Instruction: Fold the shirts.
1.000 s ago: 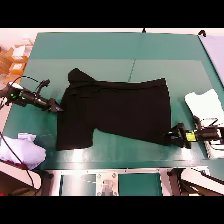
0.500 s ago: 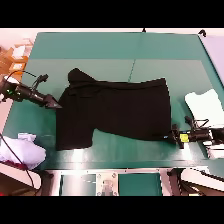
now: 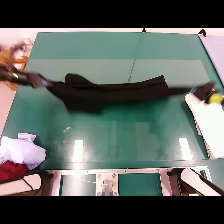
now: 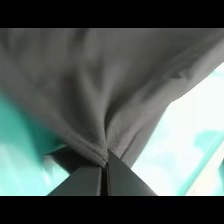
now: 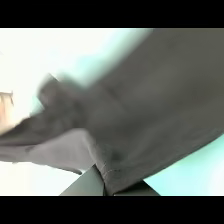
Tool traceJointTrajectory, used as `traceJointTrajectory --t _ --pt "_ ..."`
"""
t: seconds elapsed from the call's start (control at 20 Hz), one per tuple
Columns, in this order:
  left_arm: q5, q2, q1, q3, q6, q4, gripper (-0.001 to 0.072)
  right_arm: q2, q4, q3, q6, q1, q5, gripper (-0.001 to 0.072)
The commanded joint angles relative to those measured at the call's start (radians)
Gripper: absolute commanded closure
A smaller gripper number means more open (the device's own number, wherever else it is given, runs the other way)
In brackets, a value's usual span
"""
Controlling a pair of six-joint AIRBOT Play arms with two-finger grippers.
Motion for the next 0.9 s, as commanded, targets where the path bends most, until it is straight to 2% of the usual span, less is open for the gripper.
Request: traceJointTrajectory --t 0.0,0.1,0.25,0.4,0.55,0.6,0.75,0.85 --pt "0.097 0.265 0.001 0.150 -0.031 -0.267 0.0684 0.161 0.251 0.362 -0.025 -0.001 0.008 0.0696" --pt "0.233 0.421 0.001 0.291 -0.036 -0.299 0.0683 0.229 0.245 0.587 -0.045 -0.003 -0.092 0.0696" --pt "0.409 0.607 0.001 0.484 -0.037 -0.260 0.0683 0.308 0.190 0.838 -0.056 -0.046 -0.242 0.0696" --pt "0.505 0.721 0.001 0.579 -0.149 -0.113 0.0683 0.364 0.029 0.936 -0.039 -0.057 -0.307 0.0696" --pt "0.470 0.735 0.001 0.609 -0.276 0.047 0.0683 0.372 -0.138 0.917 0.057 -0.055 -0.304 0.0696" --pt "0.437 0.730 0.001 0.598 -0.306 0.084 0.0683 0.370 -0.153 0.883 0.069 -0.055 -0.304 0.0696" --pt "0.340 0.691 0.001 0.480 -0.332 0.074 0.0683 0.359 -0.077 0.684 0.060 -0.027 -0.305 0.0696" --pt "0.302 0.646 0.001 0.343 -0.339 0.058 0.0682 0.326 -0.053 0.517 0.004 0.037 -0.307 0.0696"
